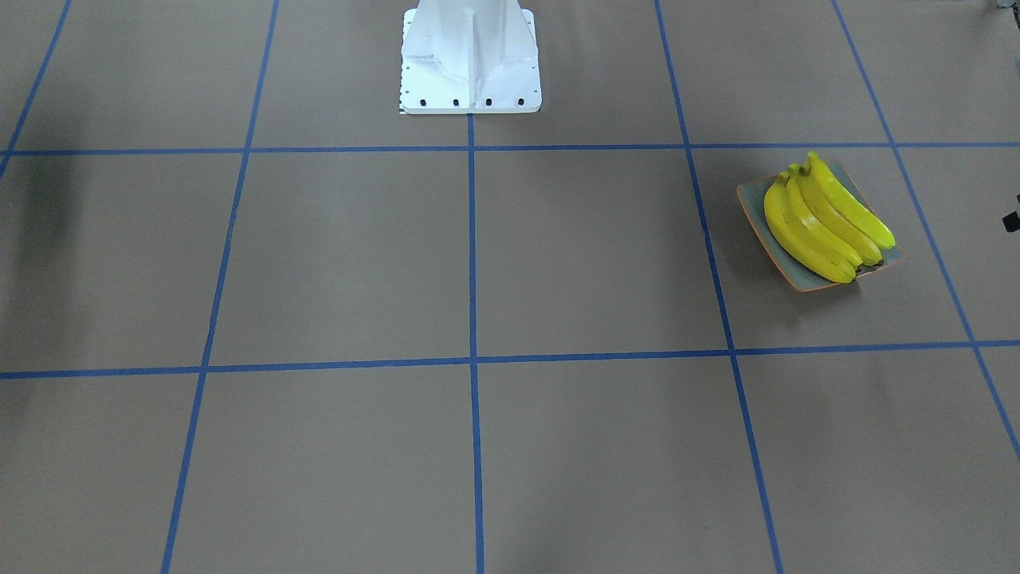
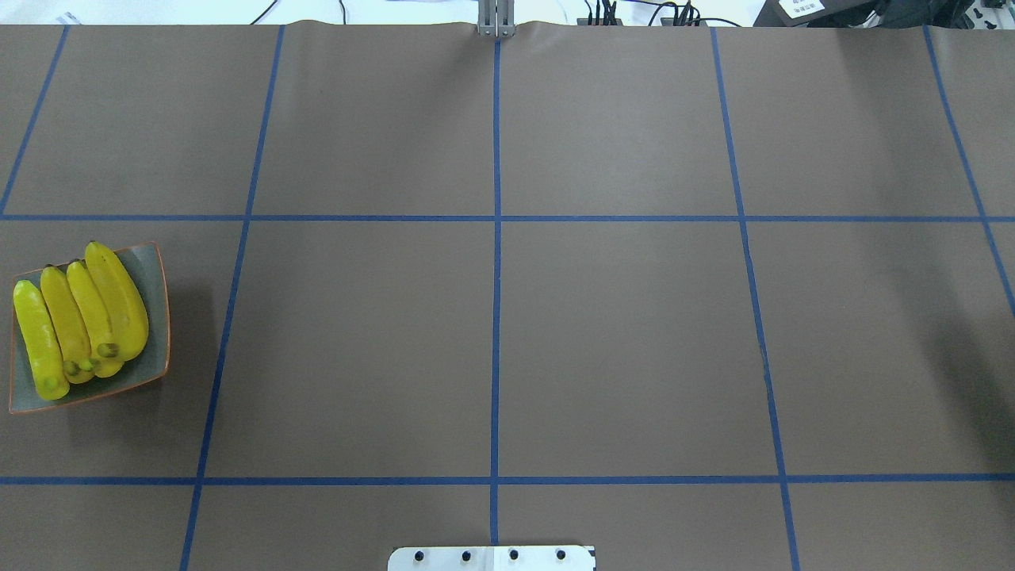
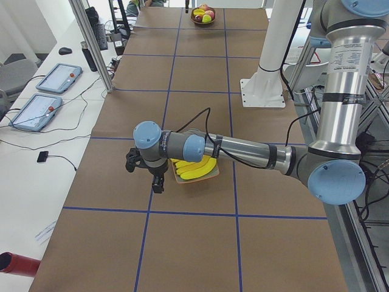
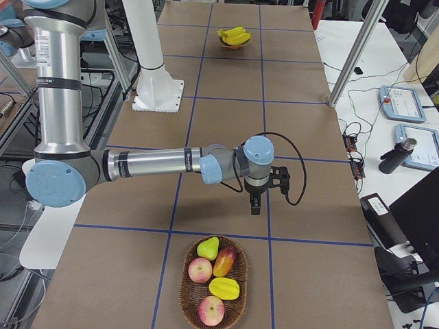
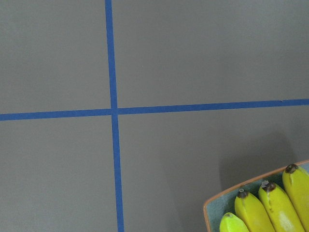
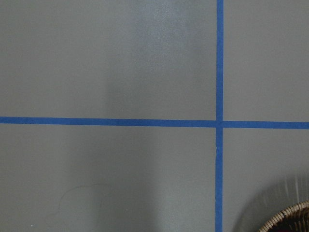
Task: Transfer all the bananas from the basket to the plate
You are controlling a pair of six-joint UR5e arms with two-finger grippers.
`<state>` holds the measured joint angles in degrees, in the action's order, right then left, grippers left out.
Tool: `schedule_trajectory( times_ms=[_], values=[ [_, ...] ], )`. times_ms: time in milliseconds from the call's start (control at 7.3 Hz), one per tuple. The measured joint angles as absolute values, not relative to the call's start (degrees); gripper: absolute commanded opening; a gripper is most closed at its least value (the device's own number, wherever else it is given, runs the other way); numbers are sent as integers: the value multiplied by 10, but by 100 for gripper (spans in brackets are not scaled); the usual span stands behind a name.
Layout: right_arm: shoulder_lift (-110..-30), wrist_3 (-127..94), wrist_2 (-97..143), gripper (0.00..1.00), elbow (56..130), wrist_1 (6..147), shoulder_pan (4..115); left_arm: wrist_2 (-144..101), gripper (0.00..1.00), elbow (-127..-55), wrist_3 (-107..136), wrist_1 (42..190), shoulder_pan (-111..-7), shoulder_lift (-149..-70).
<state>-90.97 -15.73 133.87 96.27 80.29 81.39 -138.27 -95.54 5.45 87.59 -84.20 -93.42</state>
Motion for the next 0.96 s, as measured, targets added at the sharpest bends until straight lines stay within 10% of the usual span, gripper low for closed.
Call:
schedule_trajectory(
  times_ms=[959],
  values=[
    [-911, -157, 1340, 100, 962, 802, 814, -1383, 100, -963, 54, 877, -841, -936]
  ],
)
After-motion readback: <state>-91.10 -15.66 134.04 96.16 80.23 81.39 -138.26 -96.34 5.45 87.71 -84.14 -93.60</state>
